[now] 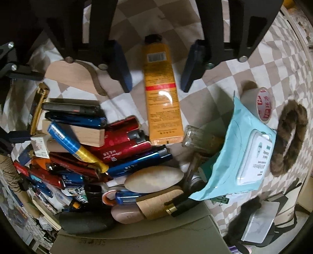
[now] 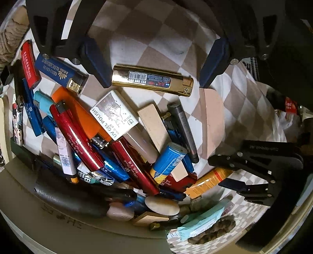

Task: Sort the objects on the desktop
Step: 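Grasp the orange tube with the left tool while the right grasps the gold lighter, then lift the orange tube and gold lighter and carry both over the white box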

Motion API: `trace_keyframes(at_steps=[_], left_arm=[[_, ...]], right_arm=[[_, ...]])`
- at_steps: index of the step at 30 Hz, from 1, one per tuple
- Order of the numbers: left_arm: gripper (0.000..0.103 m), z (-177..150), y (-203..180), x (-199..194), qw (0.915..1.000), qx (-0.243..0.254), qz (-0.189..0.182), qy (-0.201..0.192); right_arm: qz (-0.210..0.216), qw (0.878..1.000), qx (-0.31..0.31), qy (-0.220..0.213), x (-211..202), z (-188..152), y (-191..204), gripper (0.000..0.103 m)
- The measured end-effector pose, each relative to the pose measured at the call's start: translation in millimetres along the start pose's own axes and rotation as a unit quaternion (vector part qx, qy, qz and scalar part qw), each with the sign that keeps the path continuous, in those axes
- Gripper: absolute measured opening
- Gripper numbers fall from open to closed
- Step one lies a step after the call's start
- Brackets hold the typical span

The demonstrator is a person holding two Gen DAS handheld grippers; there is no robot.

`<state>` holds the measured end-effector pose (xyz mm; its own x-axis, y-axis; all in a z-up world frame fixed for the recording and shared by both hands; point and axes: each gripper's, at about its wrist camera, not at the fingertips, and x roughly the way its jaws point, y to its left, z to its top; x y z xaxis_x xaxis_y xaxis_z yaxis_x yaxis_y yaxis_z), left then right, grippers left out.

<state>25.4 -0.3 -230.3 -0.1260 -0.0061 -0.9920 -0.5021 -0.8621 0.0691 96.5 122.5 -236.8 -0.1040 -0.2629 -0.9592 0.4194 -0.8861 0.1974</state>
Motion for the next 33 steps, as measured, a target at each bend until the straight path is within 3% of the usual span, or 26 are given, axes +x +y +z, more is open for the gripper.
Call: trace_keyframes(at_steps=[3,10,21,23,28,33], left_arm=[[0.033,2,0,0,1.0,-0.001,-0.001,0.004],[0.033,3,2,-2,0.9999,-0.013,-0.003,0.002],[0.031,7,8,-16,0.9989,-0.039,-0.006,-0.023],[0.031,-22,9,-36,0.9985,-0.045,-0.008,-0.032],[0.029,-5,9,-54,0.9972,-0.057,-0.013,-0.047],[0.026,-47,-9,-79,0.9962,-0.063,-0.018,-0.058]], right_arm=[[0.003,1.0,0.016,0.0,0,1,-5,0.083],[-0.003,1.0,-0.004,0.006,-2,-3,2,0.082],[0.02,1.0,0.024,-0.003,-22,-5,-17,0.082],[0.024,0.999,0.026,-0.011,-32,-2,-15,0.082],[0.036,0.998,0.034,-0.03,-46,6,-24,0.082],[0.046,0.997,0.042,-0.049,-61,11,-30,0.082]])
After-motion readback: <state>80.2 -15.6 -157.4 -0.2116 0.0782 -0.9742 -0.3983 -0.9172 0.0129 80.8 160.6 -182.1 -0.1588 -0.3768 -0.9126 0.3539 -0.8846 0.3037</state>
